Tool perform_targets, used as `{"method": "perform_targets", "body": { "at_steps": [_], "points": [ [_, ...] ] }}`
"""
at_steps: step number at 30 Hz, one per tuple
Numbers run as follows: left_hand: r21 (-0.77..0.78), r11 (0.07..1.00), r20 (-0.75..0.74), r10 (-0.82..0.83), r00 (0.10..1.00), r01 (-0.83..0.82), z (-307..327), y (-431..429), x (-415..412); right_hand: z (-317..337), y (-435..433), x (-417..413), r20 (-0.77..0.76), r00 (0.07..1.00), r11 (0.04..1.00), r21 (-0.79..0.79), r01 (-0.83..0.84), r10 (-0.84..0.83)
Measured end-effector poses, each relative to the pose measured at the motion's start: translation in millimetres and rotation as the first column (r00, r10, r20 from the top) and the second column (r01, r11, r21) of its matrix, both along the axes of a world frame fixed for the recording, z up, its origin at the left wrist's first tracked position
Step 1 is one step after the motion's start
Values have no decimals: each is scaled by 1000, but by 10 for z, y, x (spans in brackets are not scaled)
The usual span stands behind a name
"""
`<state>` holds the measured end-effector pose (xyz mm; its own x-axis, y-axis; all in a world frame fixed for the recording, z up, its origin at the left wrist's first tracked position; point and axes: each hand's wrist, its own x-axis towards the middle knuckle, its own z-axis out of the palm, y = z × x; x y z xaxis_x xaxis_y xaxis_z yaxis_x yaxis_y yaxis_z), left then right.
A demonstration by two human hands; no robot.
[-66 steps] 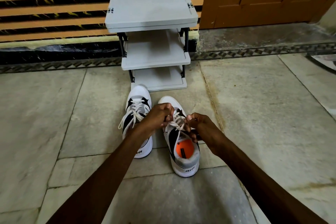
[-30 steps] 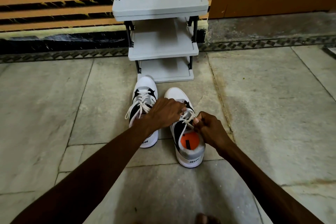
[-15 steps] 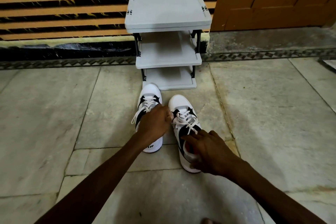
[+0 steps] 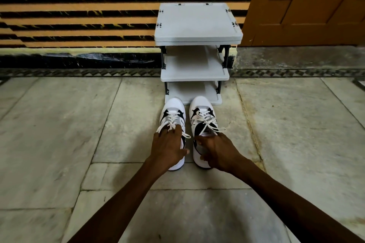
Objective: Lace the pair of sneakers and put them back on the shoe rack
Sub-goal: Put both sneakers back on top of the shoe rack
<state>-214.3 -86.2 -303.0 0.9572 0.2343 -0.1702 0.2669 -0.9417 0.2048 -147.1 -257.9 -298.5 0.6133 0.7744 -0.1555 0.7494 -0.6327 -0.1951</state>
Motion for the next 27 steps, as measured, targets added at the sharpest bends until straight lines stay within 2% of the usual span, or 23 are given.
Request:
{"method": "perform_targets", "body": {
  "at_steps": [3,6,9,12,15,19,20,24,27],
  "points": [
    [22,1000,37,19,999,-20,-41,-42,-78,-26,-22,-79,65,997,999,6,38,-39],
    [149,989,66,10,998,-20,-69,-73,-205,-44,-98,-196,146,976,986,42,159,-163],
    [163,987,54,-9,999,1,-125,-73,-290,-98,-117,-243,192,965,982,-12,186,-181],
    [122,992,90,-33,995,22,-149,-116,-317,-144,-79,-253,221,958,977,-65,201,-182],
    [15,1000,158,-8,987,6,-155,-153,-314,-117,-35,-288,227,953,969,-100,226,-199],
    [-129,991,152,45,987,-25,-174,-219,-256,-111,-56,-387,247,952,968,-128,216,-180],
    [-125,992,158,36,987,-16,-176,-231,-255,-116,-69,-405,253,949,967,-125,224,-187],
    [101,992,127,-85,988,72,-191,-233,-323,-126,-105,-439,238,935,951,-99,294,-265],
    [127,991,128,-59,990,43,-115,-237,-352,-124,-95,-467,155,942,948,-72,311,-297]
  ]
}}
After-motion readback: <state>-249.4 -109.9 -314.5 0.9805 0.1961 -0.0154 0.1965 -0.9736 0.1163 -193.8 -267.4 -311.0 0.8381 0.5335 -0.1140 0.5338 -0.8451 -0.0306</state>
